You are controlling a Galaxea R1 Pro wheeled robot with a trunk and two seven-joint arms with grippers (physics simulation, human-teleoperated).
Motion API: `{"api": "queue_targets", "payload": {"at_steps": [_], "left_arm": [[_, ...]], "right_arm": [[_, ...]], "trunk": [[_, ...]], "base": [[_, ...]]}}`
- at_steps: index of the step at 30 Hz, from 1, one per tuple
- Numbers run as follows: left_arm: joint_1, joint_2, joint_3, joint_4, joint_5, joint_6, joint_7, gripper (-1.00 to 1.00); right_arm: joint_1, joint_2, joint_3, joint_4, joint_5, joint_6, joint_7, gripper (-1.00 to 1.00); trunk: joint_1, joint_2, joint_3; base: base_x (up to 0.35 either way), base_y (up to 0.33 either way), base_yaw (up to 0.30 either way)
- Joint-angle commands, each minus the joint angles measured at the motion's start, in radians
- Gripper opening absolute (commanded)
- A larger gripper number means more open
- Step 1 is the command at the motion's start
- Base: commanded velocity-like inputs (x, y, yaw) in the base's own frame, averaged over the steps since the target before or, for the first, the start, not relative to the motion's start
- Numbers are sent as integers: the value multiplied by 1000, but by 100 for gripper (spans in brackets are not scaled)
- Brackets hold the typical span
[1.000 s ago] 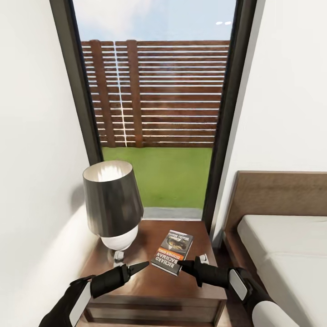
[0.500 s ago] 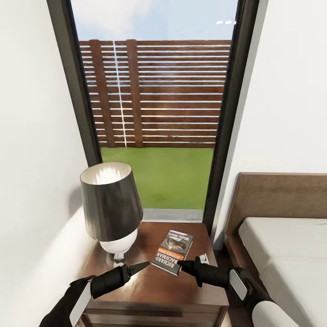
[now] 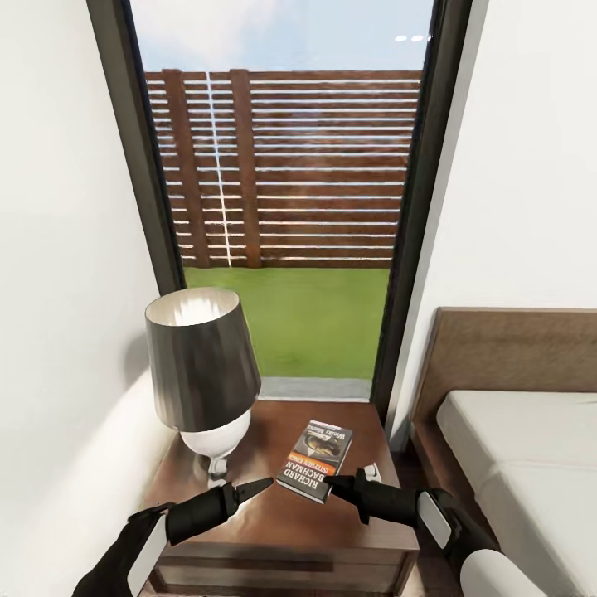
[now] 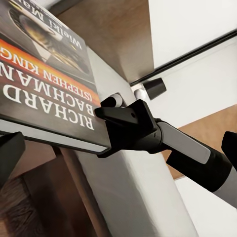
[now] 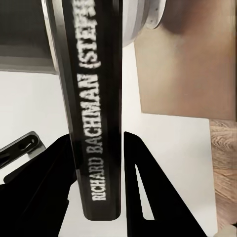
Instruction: In the bedroom, move the book from the bed onto either nightstand, and place the two sandals side by side next to the bed.
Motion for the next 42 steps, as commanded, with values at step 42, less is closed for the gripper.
{"api": "queue_targets", "payload": {"at_steps": [42], "left_arm": [[0,0,0,0,4,8,-2,100]], "right_arm": [[-1,0,-4,0,1,4,4,-100]], "trunk": [[103,-190,-86]], "base": [[31,0,0]]}}
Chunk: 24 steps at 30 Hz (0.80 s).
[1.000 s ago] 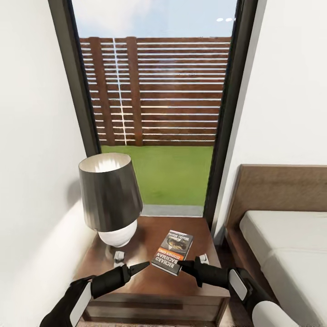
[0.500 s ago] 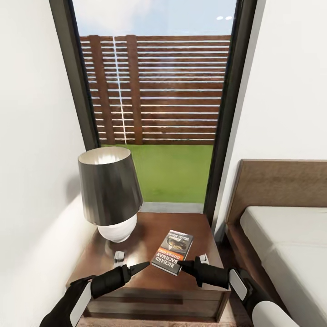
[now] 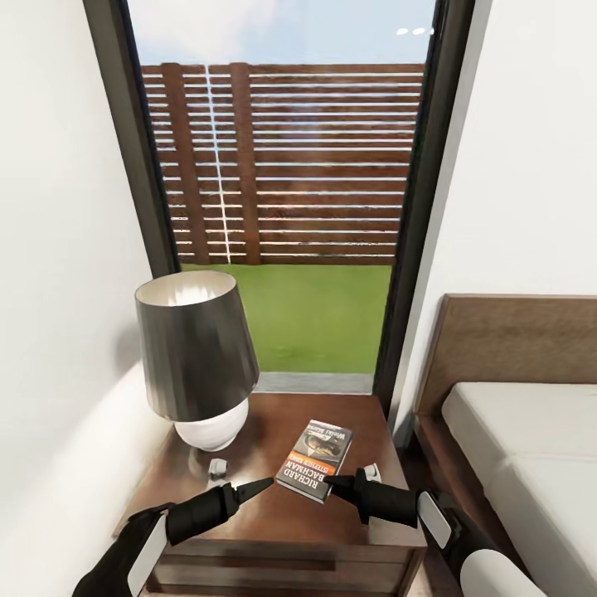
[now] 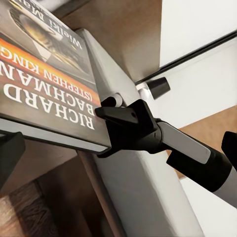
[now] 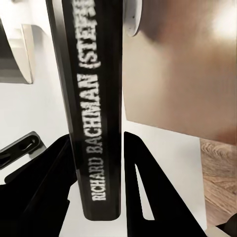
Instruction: In the bedroom, move the book from the bed onto either nightstand, and place the two sandals side by side next to the bed.
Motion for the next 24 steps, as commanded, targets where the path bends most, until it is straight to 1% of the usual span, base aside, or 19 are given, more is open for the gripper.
{"api": "queue_targets", "payload": {"at_steps": [1,4,12,22,24], "left_arm": [[0,0,0,0,4,9,-2,100],[1,0,0,0,4,9,-2,100],[1,0,0,0,4,9,-2,100],[1,0,0,0,4,9,-2,100],[1,0,0,0,4,9,-1,100]], "right_arm": [[-1,0,-4,0,3,3,4,-100],[-1,0,-4,0,3,3,4,-100],[-1,0,-4,0,3,3,4,-100],[-1,0,-4,0,3,3,4,-100],[-1,0,-4,0,3,3,4,-100]], "trunk": [[0,0,-1],[0,0,-1],[0,0,-1],[0,0,-1],[8,-14,-7]], "base": [[16,0,0],[101,0,0],[267,0,0],[25,0,0],[0,0,0]]}}
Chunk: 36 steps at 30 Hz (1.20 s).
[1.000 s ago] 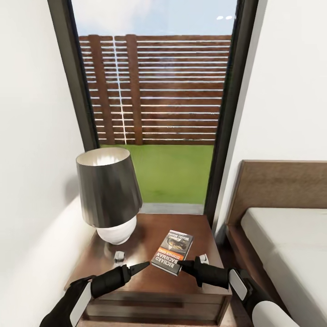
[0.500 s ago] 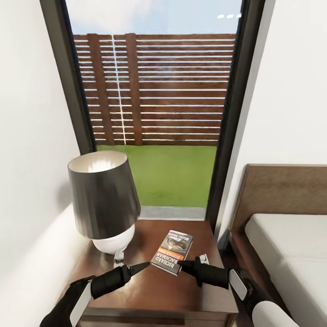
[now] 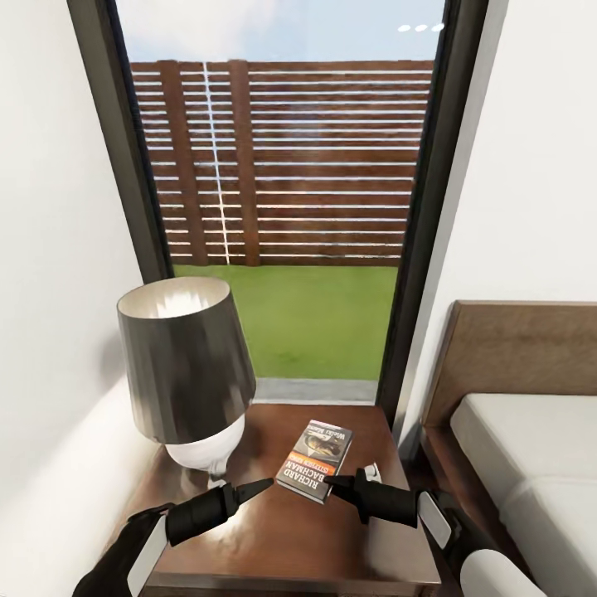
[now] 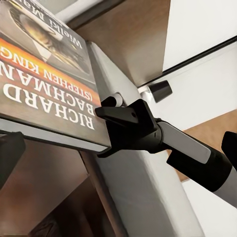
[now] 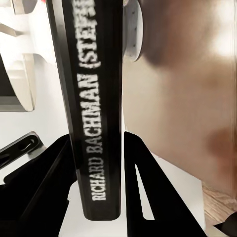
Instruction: In the bedroom, move the book from the bed onto either nightstand, and place the two sandals side by side next to the bed.
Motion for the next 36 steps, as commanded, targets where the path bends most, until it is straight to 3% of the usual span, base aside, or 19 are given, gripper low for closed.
{"api": "queue_targets", "payload": {"at_steps": [1,23,28,36], "left_arm": [[0,0,0,0,4,10,-2,100],[0,-6,0,0,4,10,-1,100],[0,-7,0,0,4,10,-1,100],[0,-8,0,0,4,10,-1,100]], "right_arm": [[-1,0,-4,0,0,5,4,-100],[-1,0,-4,0,0,5,4,-100],[-1,0,-4,0,0,5,4,-100],[-1,0,-4,0,0,5,4,-100]], "trunk": [[4,-8,-4],[88,-162,-73],[88,-162,-73],[91,-163,-100]], "base": [[0,0,0],[0,0,0],[0,0,0],[0,0,0]]}}
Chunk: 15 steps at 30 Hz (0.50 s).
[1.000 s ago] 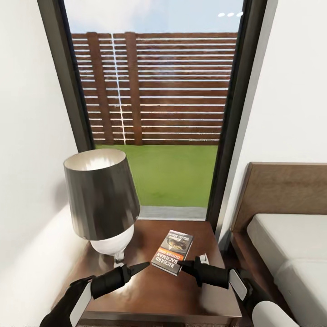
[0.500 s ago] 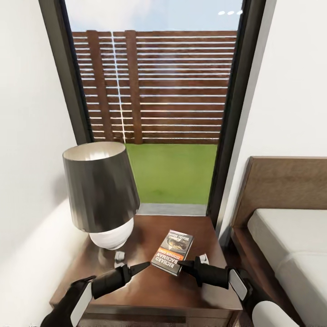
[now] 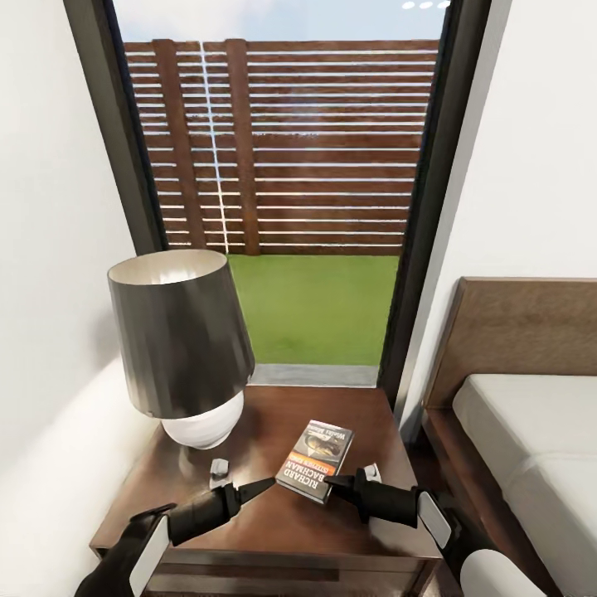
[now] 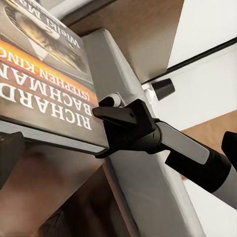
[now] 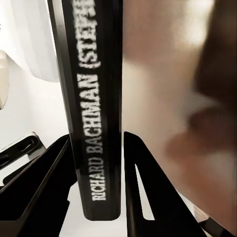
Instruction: In the bedroom, move the book from the bed onto either nightstand, and place the two sandals side by side next to the bed.
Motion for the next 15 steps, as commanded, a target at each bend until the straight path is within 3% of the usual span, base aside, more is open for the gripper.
{"api": "queue_targets", "payload": {"at_steps": [1,12,15], "left_arm": [[0,0,0,0,4,10,-2,100],[0,0,0,0,4,10,-2,100],[0,-3,0,0,3,10,-1,100]], "right_arm": [[-1,0,-4,0,2,4,4,-100],[-1,0,-4,0,2,4,4,-100],[-1,0,-4,0,2,4,4,-100]], "trunk": [[0,0,-1],[0,0,-1],[1,-1,-13]], "base": [[0,0,0],[0,0,0],[0,0,0]]}}
